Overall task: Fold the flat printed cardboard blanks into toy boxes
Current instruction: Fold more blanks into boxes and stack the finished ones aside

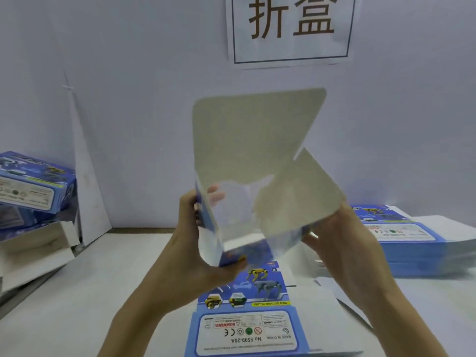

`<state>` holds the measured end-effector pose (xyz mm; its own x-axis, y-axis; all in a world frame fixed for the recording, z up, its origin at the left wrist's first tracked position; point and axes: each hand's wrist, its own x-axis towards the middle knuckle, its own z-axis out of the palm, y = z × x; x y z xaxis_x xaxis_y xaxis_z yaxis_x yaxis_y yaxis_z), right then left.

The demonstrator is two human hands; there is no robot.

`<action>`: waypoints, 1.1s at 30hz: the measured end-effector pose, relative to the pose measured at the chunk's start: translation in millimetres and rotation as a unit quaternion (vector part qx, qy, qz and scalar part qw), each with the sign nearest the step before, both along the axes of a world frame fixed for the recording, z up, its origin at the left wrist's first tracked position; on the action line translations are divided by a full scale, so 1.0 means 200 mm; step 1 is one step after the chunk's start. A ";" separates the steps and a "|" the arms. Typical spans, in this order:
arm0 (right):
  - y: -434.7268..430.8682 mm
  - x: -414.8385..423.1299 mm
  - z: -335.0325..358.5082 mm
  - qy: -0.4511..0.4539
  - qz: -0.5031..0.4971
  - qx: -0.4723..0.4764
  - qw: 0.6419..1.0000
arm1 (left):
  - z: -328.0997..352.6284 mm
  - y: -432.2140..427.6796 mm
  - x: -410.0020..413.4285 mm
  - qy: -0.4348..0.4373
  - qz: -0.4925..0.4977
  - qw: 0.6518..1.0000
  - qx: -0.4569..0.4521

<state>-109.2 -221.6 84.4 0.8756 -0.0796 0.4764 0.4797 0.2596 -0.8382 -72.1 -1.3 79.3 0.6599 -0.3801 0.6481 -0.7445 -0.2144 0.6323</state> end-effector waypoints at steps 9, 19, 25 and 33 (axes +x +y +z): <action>-0.01 0.01 -0.02 0.081 0.103 -0.008 0.991 | -0.03 -0.02 0.03 -0.023 0.029 0.998 0.047; -0.05 0.00 0.01 0.076 0.135 0.021 0.988 | -0.05 -0.07 0.02 -0.078 0.012 0.995 0.059; -0.05 -0.01 0.02 0.092 0.058 0.042 0.993 | -0.05 -0.10 0.02 -0.100 0.050 0.993 0.047; -0.03 -0.01 0.00 -0.117 -0.429 -0.357 0.822 | -0.04 -0.09 -0.01 -0.107 0.080 0.991 0.014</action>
